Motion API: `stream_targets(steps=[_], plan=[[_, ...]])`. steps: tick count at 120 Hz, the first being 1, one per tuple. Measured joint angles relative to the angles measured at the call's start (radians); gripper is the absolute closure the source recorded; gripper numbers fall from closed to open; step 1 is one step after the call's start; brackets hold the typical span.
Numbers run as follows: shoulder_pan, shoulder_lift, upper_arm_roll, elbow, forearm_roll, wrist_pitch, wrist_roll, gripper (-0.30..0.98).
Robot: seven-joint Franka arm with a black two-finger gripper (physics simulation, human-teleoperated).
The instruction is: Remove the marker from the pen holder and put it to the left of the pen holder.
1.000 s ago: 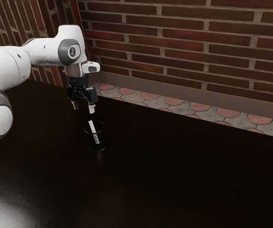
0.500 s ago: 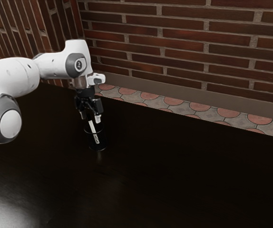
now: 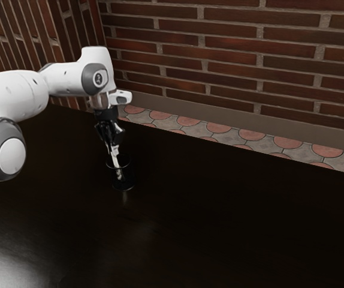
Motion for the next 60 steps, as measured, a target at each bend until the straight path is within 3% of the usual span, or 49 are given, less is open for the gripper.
stream_targets(steps=[35, 46, 60], plan=[[0.001, -0.23, 0.003, -0.001, 0.03, -0.097, 0.009, 0.75], [0.006, -0.256, 0.006, 0.0, 0.085, -0.154, 0.011, 0.76], [0.009, -0.208, 0.039, 0.002, 0.201, -0.254, 0.004, 0.76]])
